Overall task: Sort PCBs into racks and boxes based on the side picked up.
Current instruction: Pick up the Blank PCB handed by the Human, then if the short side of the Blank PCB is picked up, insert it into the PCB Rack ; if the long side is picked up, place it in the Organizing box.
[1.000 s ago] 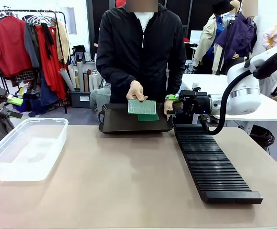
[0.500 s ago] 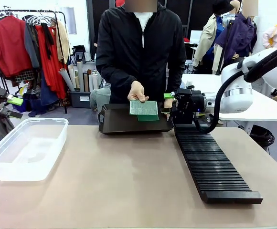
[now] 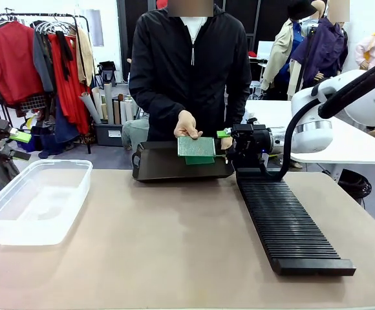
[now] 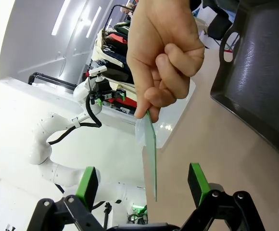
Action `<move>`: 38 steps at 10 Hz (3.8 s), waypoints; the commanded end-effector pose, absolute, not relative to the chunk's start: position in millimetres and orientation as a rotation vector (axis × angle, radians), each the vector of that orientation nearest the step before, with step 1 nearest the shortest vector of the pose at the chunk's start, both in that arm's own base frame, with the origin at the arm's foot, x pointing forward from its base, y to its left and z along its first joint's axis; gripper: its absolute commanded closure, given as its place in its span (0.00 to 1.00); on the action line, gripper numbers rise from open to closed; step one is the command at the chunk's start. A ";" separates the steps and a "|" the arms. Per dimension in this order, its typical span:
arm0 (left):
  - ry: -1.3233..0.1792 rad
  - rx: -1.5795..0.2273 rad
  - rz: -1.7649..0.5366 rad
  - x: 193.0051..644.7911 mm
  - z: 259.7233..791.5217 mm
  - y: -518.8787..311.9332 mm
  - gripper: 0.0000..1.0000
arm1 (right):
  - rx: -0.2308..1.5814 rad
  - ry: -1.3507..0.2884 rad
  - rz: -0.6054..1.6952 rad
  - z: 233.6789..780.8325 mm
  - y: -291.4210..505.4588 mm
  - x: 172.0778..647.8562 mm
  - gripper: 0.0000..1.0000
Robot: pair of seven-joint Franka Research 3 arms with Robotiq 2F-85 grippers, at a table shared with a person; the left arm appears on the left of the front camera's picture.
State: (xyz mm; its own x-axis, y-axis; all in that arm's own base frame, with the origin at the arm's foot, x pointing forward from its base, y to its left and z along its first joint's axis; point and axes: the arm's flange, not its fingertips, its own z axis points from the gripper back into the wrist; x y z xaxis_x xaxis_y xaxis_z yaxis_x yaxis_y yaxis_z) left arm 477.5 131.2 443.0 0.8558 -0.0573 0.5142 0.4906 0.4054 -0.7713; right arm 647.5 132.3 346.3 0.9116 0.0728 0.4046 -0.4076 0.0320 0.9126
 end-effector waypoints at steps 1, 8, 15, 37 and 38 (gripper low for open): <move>-0.446 -1.104 -0.356 476.3 445.0 130.6 0.00 | 1.478 -0.288 0.402 348.2 144.6 658.1 0.00; -0.446 -1.104 -0.356 476.3 445.0 130.6 0.00 | 1.484 -0.385 0.395 347.6 149.7 666.7 0.20; -0.446 -1.104 -0.356 476.3 445.0 130.6 0.00 | 1.462 -0.419 0.337 346.7 155.4 674.3 0.91; -0.446 -1.104 -0.356 476.3 445.0 130.6 0.00 | 1.452 -0.394 0.338 344.3 145.5 667.8 1.00; -0.446 -1.104 -0.356 476.3 445.0 130.6 0.00 | 1.452 -0.394 0.338 344.3 145.5 667.8 1.00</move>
State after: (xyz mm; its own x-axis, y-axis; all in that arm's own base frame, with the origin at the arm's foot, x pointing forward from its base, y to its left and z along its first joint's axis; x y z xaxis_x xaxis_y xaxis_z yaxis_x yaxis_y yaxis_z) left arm 477.5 131.2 443.0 0.8558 -0.0573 0.5141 0.4905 0.4054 -0.7714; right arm 668.4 143.9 343.4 0.8910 -0.0187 0.4536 -0.4502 0.0928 0.8881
